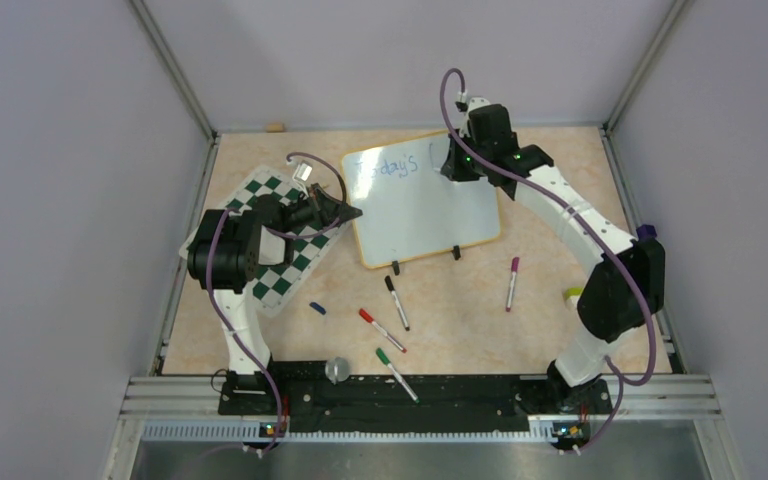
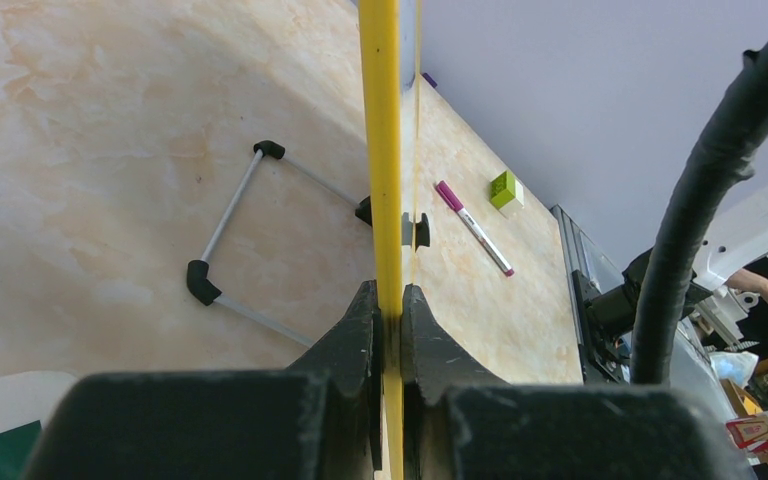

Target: Write a sentence on the whiteboard

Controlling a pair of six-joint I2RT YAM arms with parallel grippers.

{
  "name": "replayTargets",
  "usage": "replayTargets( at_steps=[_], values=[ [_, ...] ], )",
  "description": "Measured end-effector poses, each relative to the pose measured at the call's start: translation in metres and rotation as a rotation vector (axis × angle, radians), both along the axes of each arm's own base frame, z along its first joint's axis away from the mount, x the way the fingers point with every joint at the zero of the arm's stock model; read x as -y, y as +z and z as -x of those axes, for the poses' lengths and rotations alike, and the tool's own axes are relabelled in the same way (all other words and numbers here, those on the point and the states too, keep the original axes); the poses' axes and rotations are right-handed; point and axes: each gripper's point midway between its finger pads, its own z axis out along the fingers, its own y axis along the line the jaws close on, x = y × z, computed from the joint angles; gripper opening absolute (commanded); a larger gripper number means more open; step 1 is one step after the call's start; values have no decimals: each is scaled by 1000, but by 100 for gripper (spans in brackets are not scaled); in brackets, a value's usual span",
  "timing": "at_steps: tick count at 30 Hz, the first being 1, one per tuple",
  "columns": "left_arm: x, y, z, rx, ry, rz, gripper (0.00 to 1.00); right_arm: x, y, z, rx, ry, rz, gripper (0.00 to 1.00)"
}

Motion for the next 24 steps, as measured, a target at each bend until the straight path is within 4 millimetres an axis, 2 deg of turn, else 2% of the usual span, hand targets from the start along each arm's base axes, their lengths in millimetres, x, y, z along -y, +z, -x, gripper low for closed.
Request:
replayTargets(
  at_steps=[7, 16, 24],
  values=[
    [0, 0, 1, 5, -3, -1, 0, 0, 6, 3, 9, 8, -9, 0],
    [0, 0, 1, 6, -3, -1, 0, -8, 41, 5, 96, 46, -76, 0],
    [0, 0, 1, 6, -3, -1, 0, -8, 45, 1, 105, 40, -76, 0]
  ],
)
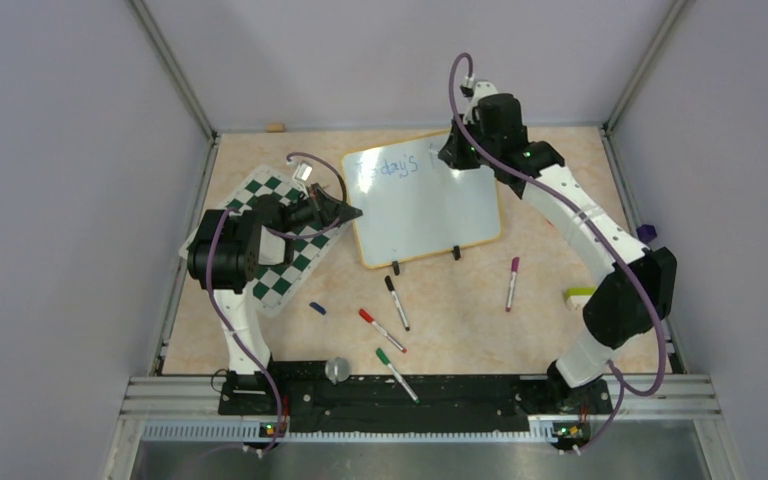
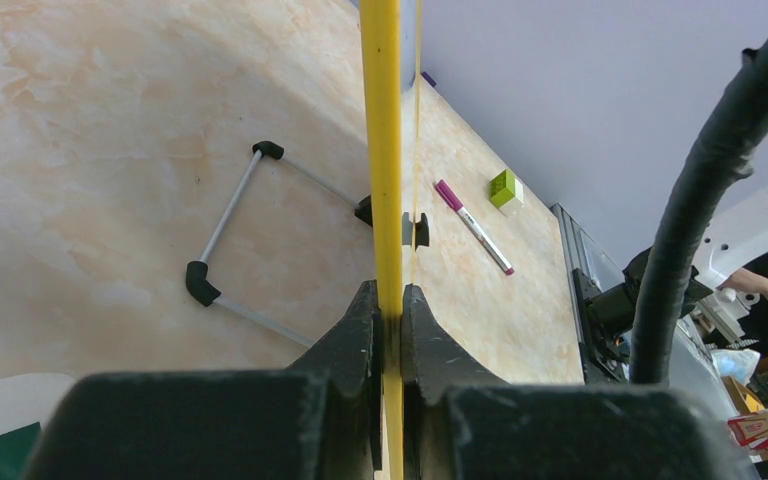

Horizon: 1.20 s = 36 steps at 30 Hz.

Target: Write a sentence on the whiteboard

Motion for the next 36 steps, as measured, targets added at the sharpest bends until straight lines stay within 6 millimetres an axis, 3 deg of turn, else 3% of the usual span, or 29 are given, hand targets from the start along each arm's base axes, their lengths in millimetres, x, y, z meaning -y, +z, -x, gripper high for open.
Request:
replayTargets(
  at_steps=[12, 36],
  values=[
    [0, 0, 0, 1, 0, 0, 0, -4, -18, -12, -33, -8, 20, 0],
    [0, 0, 0, 0, 0, 0, 0, -3, -23, -16, -37, -22, 32, 0]
  ],
)
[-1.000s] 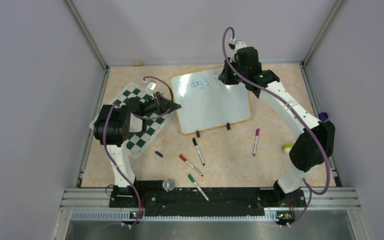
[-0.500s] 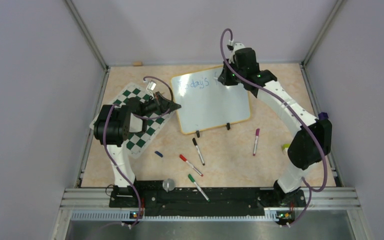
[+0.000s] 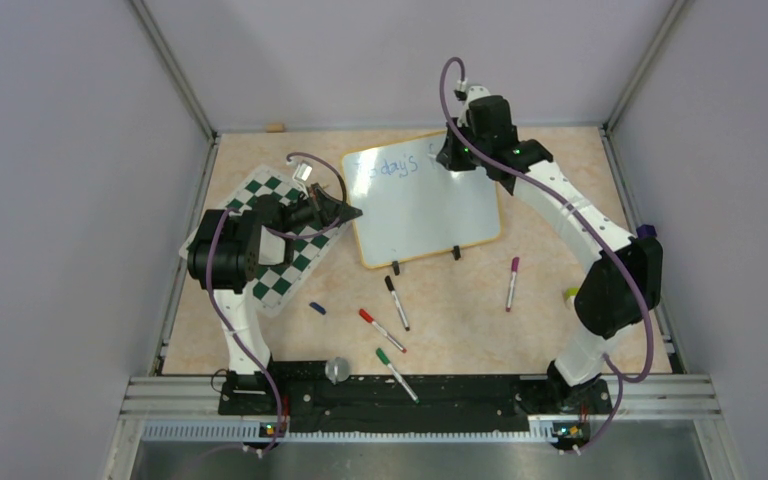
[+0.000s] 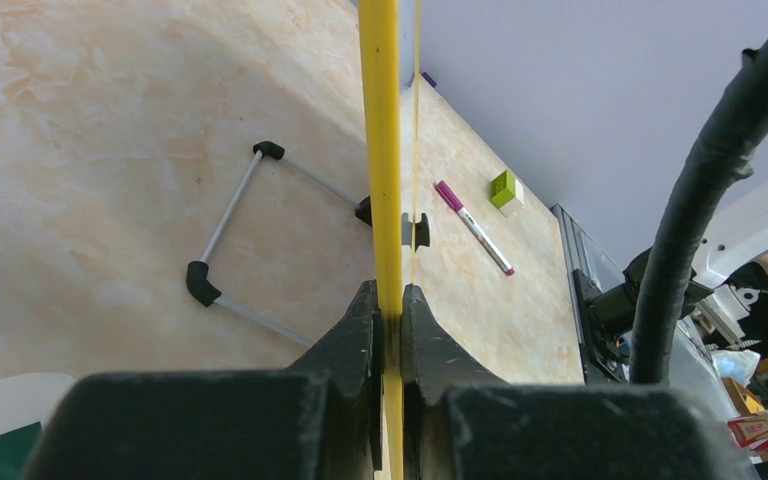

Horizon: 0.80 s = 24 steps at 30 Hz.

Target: Write a sentence on the whiteboard

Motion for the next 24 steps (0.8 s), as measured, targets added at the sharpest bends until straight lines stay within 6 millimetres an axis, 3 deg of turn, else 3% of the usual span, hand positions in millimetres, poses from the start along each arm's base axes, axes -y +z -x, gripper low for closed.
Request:
replayTargets(
  at_steps=[17, 24],
  values=[
    [0, 0, 0, -4, 2, 1, 0, 13, 1, -4, 15, -50, 52, 0],
    [0, 0, 0, 2, 0, 0, 0, 31, 1, 12, 26, -38, -9, 0]
  ],
)
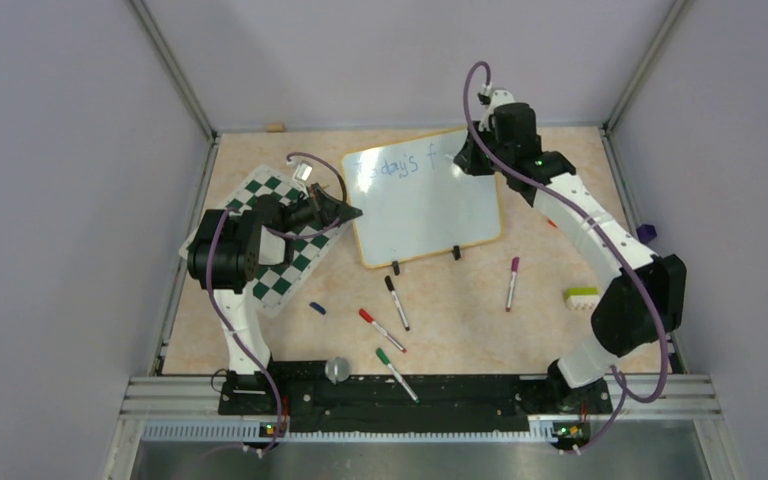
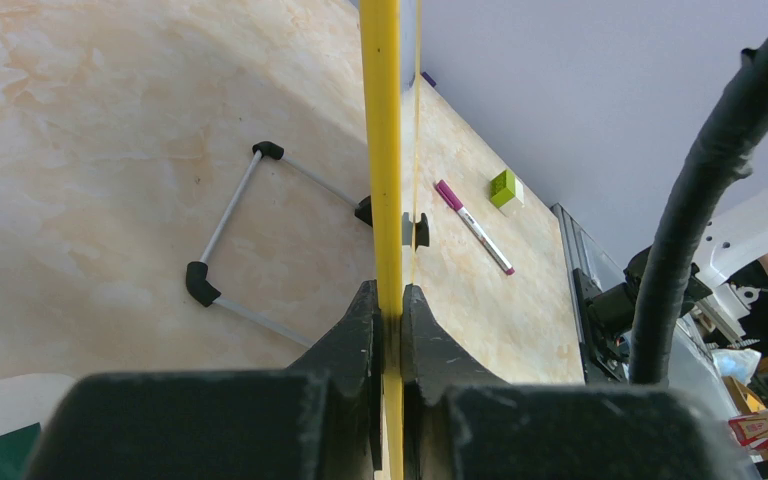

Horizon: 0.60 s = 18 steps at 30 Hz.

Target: Write a sentence on the whiteboard

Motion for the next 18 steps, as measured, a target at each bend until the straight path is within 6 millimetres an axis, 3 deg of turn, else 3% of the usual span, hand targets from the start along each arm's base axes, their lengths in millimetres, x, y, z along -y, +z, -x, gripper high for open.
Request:
replayTargets(
  at_steps=[7, 13, 18],
  values=[
    [0, 0, 0, 0, 1, 0, 0, 3, 15, -4, 42, 1, -47, 0],
    [0, 0, 0, 0, 1, 0, 0, 1, 14, -4, 33, -2, -61, 0],
    [0, 0, 0, 0, 1, 0, 0, -2, 2, -7, 2, 1, -61, 0]
  ],
)
